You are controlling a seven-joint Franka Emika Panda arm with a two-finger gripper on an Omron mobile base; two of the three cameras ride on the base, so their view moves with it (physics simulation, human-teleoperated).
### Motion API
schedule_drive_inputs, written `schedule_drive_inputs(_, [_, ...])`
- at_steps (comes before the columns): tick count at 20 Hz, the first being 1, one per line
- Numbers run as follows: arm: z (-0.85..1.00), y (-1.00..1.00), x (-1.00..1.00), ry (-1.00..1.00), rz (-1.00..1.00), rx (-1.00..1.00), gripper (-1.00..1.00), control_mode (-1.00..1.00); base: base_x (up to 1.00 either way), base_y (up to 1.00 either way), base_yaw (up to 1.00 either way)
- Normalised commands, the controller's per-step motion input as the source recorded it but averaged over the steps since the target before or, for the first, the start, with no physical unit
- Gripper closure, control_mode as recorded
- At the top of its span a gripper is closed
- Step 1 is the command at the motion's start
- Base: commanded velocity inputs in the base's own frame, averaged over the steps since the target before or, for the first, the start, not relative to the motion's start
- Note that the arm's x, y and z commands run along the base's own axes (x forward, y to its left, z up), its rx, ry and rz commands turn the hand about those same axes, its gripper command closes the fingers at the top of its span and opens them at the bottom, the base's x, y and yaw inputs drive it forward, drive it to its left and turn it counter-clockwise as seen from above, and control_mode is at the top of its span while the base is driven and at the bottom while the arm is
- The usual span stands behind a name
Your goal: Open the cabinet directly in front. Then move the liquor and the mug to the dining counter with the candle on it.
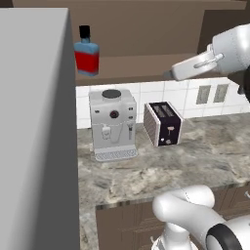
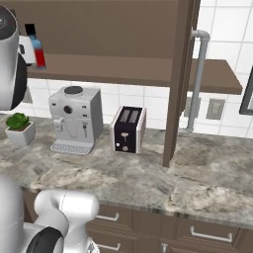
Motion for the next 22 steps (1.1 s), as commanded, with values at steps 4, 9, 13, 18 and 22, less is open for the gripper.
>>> schedule_drive_inputs(4, [-0.11, 0.00, 0.56, 0.00, 0.00, -0.01, -1.00, -1.00, 0.00, 0.00, 0.00])
schedule_drive_inputs(9, [-0.01, 0.23, 0.47, 0.00, 0.00, -0.01, -1.00, -1.00, 0.00, 0.00, 0.00])
schedule_drive_inputs(13, [0.00, 0.46, 0.25, 0.00, 0.00, -0.01, -1.00, -1.00, 0.00, 0.00, 0.00])
schedule_drive_inputs(18, [0.00, 0.29, 0.45, 0.00, 0.00, -0.02, -1.00, -1.00, 0.00, 0.00, 0.00])
schedule_drive_inputs(22, [0.00, 0.00, 0.34, 0.00, 0.00, 0.00, -1.00, -1.00, 0.00, 0.00, 0.00])
